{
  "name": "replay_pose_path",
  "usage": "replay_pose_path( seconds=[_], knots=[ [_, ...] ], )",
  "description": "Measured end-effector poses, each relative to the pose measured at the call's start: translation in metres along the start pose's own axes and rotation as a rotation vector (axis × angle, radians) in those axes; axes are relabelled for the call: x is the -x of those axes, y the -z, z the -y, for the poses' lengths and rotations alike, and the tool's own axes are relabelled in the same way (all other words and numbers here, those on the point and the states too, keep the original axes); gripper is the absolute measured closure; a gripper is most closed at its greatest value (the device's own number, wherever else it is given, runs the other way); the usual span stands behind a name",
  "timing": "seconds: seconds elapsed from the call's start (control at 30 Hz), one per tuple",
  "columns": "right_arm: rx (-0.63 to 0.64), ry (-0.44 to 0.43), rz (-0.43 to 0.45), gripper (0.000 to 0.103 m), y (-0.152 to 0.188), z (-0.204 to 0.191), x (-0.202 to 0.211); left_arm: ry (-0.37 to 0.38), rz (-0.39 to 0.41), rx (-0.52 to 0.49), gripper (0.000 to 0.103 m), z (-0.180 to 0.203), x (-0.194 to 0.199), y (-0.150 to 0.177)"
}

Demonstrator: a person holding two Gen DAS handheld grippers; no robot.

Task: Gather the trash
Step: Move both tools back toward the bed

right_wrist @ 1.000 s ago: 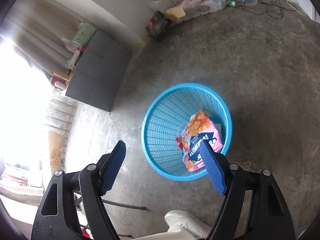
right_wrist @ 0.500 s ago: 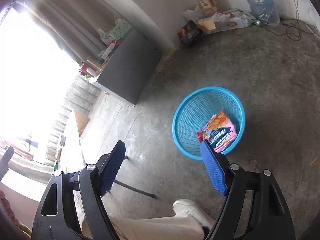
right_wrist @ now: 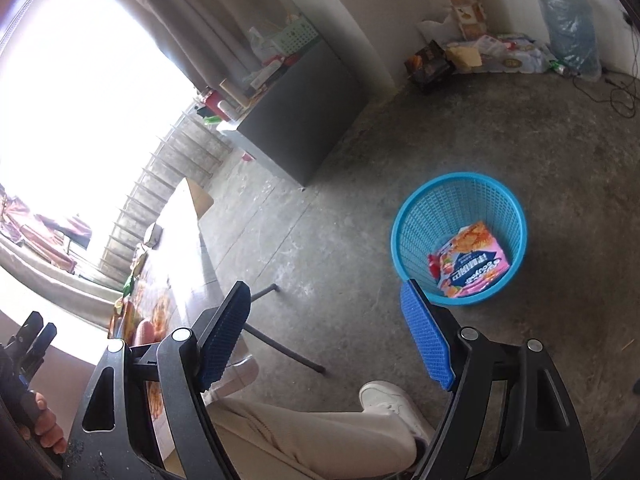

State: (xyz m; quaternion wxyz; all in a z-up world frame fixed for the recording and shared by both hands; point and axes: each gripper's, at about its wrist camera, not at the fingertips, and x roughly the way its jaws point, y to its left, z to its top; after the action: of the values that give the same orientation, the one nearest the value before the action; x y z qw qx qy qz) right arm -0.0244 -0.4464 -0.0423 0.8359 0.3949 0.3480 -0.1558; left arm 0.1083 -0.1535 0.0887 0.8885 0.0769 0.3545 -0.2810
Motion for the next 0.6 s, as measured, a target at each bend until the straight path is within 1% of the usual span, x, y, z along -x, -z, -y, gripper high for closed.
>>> replay_pose_path(
  seconds=[0.13,0.3,0.43,0.5,0.6],
  knots=[
    [0.053,-0.056,-0.018,0.029,0.006,-0.023,0.005,-0.02,0.036,0.026,0.013,-0.024,0.019,0.012],
    [0.127,-0.143,-0.045,0.029,0.017,-0.053,0.012,-0.092,0.093,0.09,0.013,-0.063,0.05,0.031],
    [0.185,-0.229,-0.109,0.029,0.03,-0.085,0.003,-0.172,0.119,0.164,0.013,-0.102,0.075,0.057],
    [0.216,-0.272,-0.154,0.029,0.038,-0.104,-0.004,-0.196,0.12,0.202,0.013,-0.12,0.082,0.072],
    [0.272,-0.307,-0.206,0.029,0.051,-0.133,-0.015,-0.213,0.105,0.252,0.013,-0.143,0.087,0.094]
  ],
)
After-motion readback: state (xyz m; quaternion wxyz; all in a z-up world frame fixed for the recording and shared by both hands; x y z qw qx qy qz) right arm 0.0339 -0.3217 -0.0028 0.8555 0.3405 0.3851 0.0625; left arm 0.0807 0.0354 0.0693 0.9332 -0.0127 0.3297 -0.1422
